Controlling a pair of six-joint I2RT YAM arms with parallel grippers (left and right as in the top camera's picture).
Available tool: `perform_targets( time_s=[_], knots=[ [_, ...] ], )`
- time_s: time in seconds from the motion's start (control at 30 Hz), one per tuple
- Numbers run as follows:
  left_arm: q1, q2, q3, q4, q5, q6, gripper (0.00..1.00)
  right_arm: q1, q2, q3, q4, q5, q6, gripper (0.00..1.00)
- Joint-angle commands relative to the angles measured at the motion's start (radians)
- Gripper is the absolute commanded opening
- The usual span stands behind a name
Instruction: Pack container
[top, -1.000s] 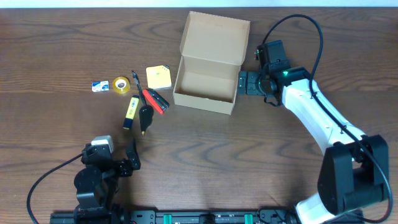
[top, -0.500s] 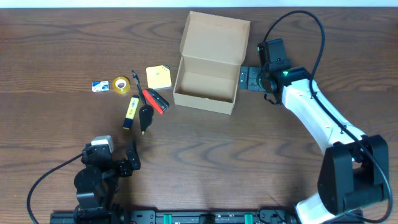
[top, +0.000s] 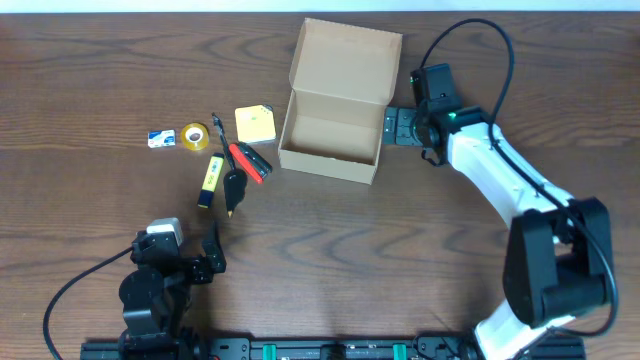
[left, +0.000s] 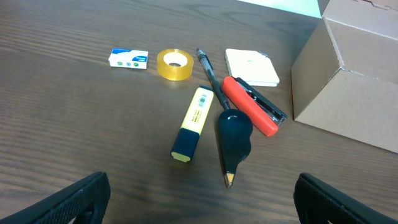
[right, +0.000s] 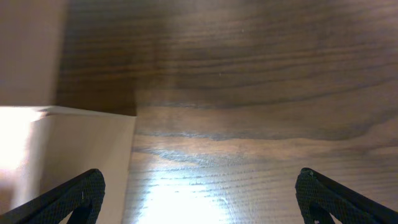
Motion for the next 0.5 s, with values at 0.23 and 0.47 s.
perform_targets(
  time_s=[0.23, 0.47],
  knots=[
    [-0.004, -0.006, -0.016, 0.001, -0.001, -0.011, 0.95, -0.013, 0.023, 0.0, 0.054, 0.061, 0.0, 0.99],
    [-0.004, -0.006, -0.016, 0.001, -0.001, -0.011, 0.95, -0.013, 0.023, 0.0, 0.107, 0.06, 0.0, 0.99]
  ],
)
